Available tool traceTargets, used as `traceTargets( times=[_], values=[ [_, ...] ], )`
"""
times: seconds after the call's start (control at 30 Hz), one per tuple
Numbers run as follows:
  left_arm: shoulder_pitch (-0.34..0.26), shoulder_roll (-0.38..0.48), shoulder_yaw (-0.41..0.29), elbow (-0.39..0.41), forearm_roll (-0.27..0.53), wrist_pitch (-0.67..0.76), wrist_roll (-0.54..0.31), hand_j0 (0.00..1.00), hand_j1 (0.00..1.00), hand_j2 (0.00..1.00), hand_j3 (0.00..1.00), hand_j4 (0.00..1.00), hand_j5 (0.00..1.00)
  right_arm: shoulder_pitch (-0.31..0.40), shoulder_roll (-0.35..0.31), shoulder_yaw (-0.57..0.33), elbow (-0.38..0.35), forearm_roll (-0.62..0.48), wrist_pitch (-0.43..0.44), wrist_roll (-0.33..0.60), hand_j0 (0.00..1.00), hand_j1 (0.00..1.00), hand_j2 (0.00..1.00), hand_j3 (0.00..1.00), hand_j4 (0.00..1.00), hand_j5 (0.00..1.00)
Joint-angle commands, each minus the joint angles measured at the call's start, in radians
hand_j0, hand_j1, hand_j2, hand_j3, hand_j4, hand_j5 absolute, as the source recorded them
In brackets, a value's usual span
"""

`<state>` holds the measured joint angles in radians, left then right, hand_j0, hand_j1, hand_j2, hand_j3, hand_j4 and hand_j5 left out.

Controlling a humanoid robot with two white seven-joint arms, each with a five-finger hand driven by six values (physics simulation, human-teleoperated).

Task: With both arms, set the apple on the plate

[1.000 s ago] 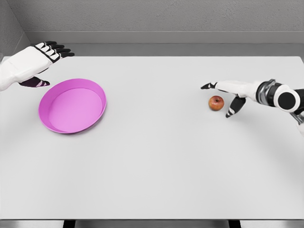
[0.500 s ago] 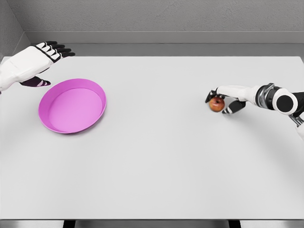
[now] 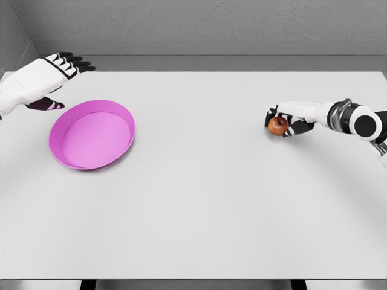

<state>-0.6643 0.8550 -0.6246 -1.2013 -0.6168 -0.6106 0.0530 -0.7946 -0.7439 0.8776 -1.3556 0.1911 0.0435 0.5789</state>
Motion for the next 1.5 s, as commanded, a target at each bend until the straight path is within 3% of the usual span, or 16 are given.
traceTargets(
  times=[0.0, 0.13, 0.23, 0.6, 1.23, 1.47],
  values=[
    [0.0, 0.002, 0.002, 0.0, 0.006, 0.0, 0.001, 1.0, 1.0, 1.0, 1.0, 1.0, 1.0, -0.002, -0.008, -0.003, -0.016, -0.001, -0.001, -0.001, 0.42, 0.42, 0.42, 0.42, 0.42, 0.42],
    [0.0, 0.001, 0.003, 0.006, 0.006, 0.0, 0.001, 1.0, 1.0, 1.0, 1.0, 1.0, 1.0, -0.009, -0.009, -0.005, -0.026, -0.001, -0.004, -0.001, 0.42, 0.42, 0.42, 0.42, 0.42, 0.42],
    [0.0, 0.001, 0.003, 0.006, 0.006, 0.0, 0.001, 1.0, 1.0, 1.0, 1.0, 1.0, 1.0, -0.018, -0.012, -0.005, -0.099, -0.001, 0.004, 0.001, 0.42, 0.42, 0.42, 0.42, 0.42, 0.42],
    [0.0, 0.003, 0.005, 0.009, 0.006, 0.0, 0.001, 1.0, 1.0, 1.0, 1.0, 1.0, 1.0, -0.014, 0.038, 0.004, -0.209, -0.001, -0.001, 0.002, 0.42, 0.42, 0.42, 0.42, 0.42, 0.42],
    [0.0, -0.001, 0.005, 0.009, 0.005, 0.0, 0.001, 1.0, 1.0, 1.0, 1.0, 1.0, 1.0, -0.015, 0.251, 0.04, -0.203, 0.004, 0.009, 0.032, 0.42, 0.42, 0.42, 0.42, 0.42, 0.42],
    [0.0, -0.001, 0.005, 0.009, 0.005, 0.0, 0.001, 1.0, 1.0, 1.0, 1.0, 1.0, 1.0, -0.02, 0.281, 0.057, -0.195, 0.019, 0.012, 0.032, 0.42, 0.42, 0.42, 0.42, 0.42, 0.42]
  ],
)
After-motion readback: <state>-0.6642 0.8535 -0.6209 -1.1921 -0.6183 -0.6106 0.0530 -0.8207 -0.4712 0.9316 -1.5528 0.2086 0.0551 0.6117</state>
